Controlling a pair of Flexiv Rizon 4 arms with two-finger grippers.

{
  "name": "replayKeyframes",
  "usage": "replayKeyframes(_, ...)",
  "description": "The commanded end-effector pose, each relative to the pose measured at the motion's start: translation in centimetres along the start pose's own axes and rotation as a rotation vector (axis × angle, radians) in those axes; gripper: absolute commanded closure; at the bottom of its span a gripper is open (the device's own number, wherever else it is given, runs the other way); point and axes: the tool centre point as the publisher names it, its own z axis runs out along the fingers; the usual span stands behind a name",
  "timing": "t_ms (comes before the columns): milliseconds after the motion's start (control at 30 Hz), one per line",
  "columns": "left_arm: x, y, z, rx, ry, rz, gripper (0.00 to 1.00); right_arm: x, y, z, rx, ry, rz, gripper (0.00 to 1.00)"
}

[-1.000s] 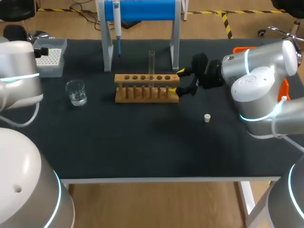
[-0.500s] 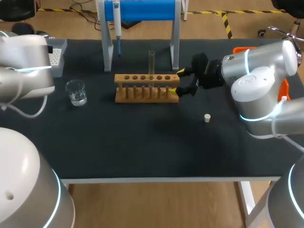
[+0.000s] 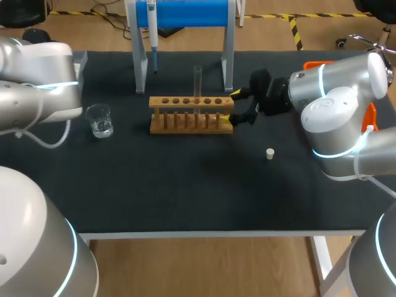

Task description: Invert the test tube, pick up the pipette, mount the tip to pipette, aspirate from beaker and dispense into the tube, eject the tip, return the pipette, and cap with the stopper.

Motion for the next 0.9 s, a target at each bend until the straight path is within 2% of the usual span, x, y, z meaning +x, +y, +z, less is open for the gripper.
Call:
replayKeyframes(33, 0.1, 0.08, 0.51, 0.008, -0.01, -0.005, 0.15, 0.0, -0.01, -0.07, 0.001, 0.001, 0.0, 0.0)
replayKeyframes(67, 0.08, 0.12, 0.53, 0.009, -0.011, -0.007, 0.35, 0.0, -0.01, -0.07, 0.001, 0.001, 0.0, 0.0)
replayKeyframes(167, 0.04, 0.22, 0.56, 0.009, -0.014, -0.012, 0.42, 0.0, -0.01, -0.07, 0.001, 0.001, 0.0, 0.0)
replayKeyframes(200, 0.05, 0.28, 0.54, 0.008, -0.015, -0.014, 0.51, 0.0, -0.01, -0.07, 0.001, 0.001, 0.0, 0.0)
replayKeyframes(900, 0.43, 1.01, 0.24, 0.001, -0.039, -0.045, 0.58, 0.0, -0.01, -0.07, 0.001, 0.001, 0.0, 0.0)
